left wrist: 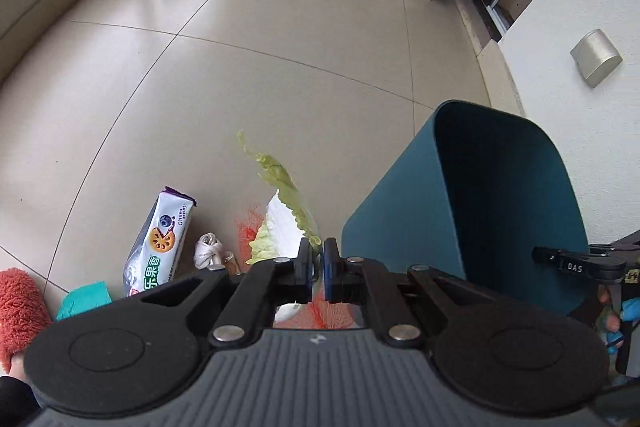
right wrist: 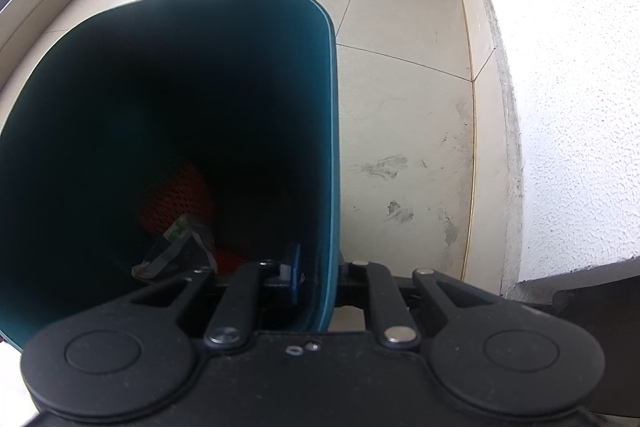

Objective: Collect trash
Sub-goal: 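Carry the cabbage leaf into the wastebasket and open the left gripper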

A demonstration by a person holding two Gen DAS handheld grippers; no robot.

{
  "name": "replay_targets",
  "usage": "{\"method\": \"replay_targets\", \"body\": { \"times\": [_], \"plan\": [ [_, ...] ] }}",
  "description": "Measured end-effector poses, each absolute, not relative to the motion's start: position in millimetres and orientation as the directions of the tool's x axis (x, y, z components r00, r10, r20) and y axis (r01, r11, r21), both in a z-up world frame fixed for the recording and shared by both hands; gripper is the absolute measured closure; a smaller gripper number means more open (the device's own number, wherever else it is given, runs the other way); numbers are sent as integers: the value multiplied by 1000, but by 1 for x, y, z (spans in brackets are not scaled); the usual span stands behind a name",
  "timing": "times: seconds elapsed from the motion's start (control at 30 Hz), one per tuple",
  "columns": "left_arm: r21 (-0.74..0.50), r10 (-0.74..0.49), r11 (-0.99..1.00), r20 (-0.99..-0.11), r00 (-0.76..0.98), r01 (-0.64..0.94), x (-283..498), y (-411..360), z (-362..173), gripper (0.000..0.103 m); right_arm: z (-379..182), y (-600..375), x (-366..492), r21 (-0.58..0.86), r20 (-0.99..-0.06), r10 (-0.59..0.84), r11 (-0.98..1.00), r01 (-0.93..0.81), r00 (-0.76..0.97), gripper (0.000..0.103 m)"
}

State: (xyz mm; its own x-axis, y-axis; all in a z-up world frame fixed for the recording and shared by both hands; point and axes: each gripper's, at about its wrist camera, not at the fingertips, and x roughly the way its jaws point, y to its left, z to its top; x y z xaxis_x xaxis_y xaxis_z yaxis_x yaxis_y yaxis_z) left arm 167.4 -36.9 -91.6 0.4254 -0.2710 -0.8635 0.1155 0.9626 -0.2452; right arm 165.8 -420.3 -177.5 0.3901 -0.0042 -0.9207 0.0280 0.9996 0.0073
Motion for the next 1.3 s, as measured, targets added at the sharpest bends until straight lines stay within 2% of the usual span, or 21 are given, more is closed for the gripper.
{"method": "replay_targets", "body": {
  "times": [0.1, 0.2, 0.37, 0.5, 0.6, 0.97, 1.3],
  "plan": [
    [-304, -354, 935, -823, 445, 181, 163, -57, -55, 98, -178, -426, 165, 9, -920, -2, 1000, 27, 392, 90],
    [-305, -400, 913, -796, 453, 271, 158, -90, -30, 98, -179, -426, 165, 8, -920, -4, 1000, 27, 392, 90],
    [-289, -459, 868, -779, 428, 404, 154, -149, -23, 98, -179, -429, 164, 10, -920, -1, 1000, 27, 393, 90],
    [-248, -447, 848, -809, 382, 468, 161, -195, -47, 98, -179, -430, 164, 9, -919, -2, 1000, 25, 393, 90],
    [-204, -393, 854, -856, 336, 479, 171, -222, -82, 98, -179, -432, 163, 6, -919, -3, 1000, 22, 394, 90],
    [-104, -238, 866, -946, 221, 489, 196, -258, -169, 98, -181, -427, 162, 0, -918, -6, 1000, 15, 396, 92],
    [-204, -326, 852, -927, 184, 483, 198, -248, -166, 95, -178, -423, 160, 4, -918, -2, 1000, 15, 397, 92]
  ]
}}
